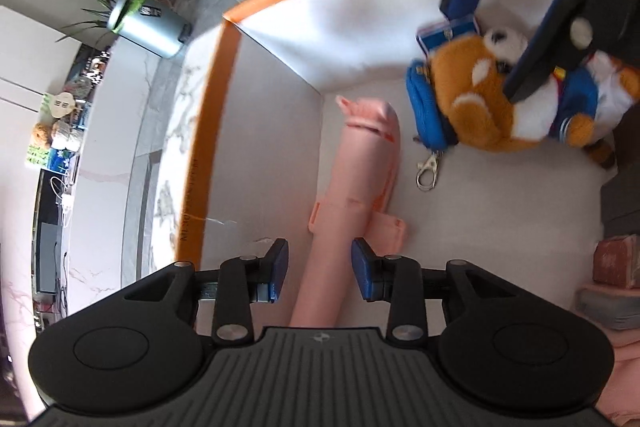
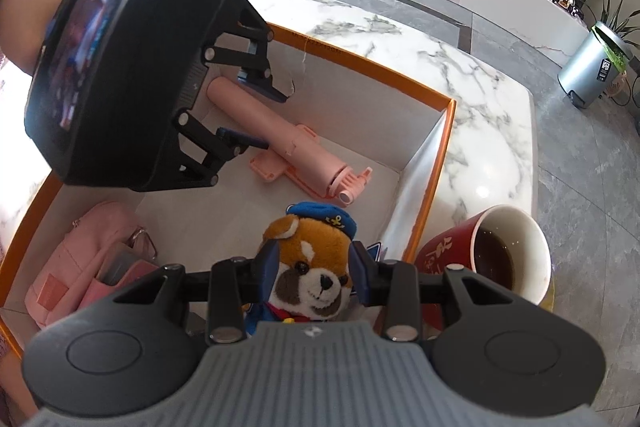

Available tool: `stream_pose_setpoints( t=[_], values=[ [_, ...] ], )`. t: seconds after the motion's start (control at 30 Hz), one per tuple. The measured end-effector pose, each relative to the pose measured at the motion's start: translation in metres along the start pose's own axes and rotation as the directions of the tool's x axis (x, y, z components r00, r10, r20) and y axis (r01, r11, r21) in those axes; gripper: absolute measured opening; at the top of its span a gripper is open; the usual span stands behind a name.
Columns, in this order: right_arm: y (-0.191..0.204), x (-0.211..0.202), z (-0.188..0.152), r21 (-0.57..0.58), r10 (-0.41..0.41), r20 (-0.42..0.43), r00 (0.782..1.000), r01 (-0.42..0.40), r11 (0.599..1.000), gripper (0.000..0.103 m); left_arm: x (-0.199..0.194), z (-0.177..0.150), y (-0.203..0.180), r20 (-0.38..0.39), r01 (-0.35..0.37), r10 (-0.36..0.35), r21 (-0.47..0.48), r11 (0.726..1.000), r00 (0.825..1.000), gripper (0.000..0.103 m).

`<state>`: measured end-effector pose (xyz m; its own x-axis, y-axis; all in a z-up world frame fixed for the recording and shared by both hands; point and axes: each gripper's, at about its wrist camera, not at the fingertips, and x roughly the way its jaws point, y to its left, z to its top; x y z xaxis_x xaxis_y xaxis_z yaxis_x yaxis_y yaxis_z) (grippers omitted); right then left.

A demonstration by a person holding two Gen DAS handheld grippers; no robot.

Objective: Organize objects
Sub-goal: 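Lower and release the selfie stick with the left tool while the right tool lowers the bear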

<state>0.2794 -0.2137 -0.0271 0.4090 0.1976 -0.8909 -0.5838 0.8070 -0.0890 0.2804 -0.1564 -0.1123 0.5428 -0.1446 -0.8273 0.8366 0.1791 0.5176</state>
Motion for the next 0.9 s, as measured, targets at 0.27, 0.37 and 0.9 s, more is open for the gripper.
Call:
stream_pose_setpoints(
  t=[0.27,0.37,0.9],
  values=[
    [0.002,-0.011,0.001,0.009,-0.005,0.021,1.000,0.005,1.000,0.040,-0.049,-0.014,0.010,0.077,0.064,-0.052,-0.152,0.986,0.996,0.042],
    [0.006,-0.017,0.002,0.001,-0.015,0.024,1.000,0.015,1.000,0.040,-0.067,-0.021,0.013,0.105,0.069,-0.048,-0.205,0.976,0.993,0.042],
    [0.020,0.007,0.034,-0.071,-0.031,0.001,1.000,0.031,0.997,0.040,-0.136,-0.071,0.029,0.165,0.127,-0.050,-0.503,0.855,0.985,0.042]
  ],
)
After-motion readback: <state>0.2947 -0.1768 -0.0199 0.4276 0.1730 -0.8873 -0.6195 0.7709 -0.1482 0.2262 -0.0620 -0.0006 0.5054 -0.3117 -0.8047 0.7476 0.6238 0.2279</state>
